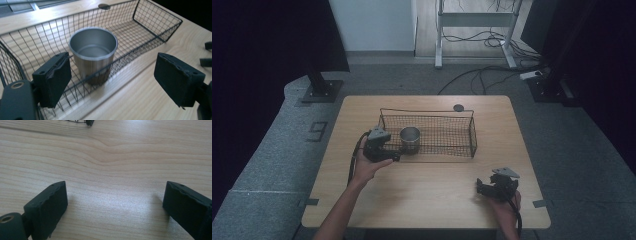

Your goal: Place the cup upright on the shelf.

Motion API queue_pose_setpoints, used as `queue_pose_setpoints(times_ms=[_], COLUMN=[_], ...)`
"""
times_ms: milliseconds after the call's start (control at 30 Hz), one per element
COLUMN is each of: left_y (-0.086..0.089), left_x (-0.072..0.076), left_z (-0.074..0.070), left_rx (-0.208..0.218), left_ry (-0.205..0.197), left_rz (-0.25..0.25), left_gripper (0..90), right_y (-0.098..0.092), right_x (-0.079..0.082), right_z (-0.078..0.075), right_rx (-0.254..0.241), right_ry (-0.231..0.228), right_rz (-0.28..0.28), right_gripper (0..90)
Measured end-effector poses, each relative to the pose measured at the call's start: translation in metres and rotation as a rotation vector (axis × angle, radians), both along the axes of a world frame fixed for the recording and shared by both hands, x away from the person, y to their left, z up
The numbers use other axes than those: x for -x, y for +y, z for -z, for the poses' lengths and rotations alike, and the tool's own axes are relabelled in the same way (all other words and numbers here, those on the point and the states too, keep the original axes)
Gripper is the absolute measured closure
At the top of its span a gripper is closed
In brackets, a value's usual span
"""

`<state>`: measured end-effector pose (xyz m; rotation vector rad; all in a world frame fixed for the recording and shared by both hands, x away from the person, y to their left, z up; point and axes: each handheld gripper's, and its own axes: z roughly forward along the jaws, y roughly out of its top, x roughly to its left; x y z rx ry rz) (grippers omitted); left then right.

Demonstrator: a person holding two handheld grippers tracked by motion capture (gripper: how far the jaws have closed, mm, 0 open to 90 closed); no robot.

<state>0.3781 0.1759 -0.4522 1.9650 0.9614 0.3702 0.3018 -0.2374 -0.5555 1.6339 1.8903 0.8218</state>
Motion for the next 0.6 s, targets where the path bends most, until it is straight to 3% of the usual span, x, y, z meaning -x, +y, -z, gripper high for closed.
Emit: queue_pose_setpoints(times_ms=[200, 333, 600], left_y=[0.007, 0.01, 0.017], left_x=[0.022, 0.036, 0.056], left_z=[0.017, 0.031, 0.046], left_rx=[-0.011, -0.052, -0.061], left_ry=[-0.002, 0.008, 0.039], left_rz=[-0.004, -0.011, 0.001], left_gripper=[14.6, 14.6, 14.6], right_y=[0.0, 0.0, 0.0], right_x=[0.0, 0.0, 0.0], right_z=[0.0, 0.0, 0.0], right_rx=[0.0, 0.0, 0.0], right_ry=[0.0, 0.0, 0.0], right_rz=[0.0, 0.0, 0.0], right_gripper=[5.6, 5.6, 5.6])
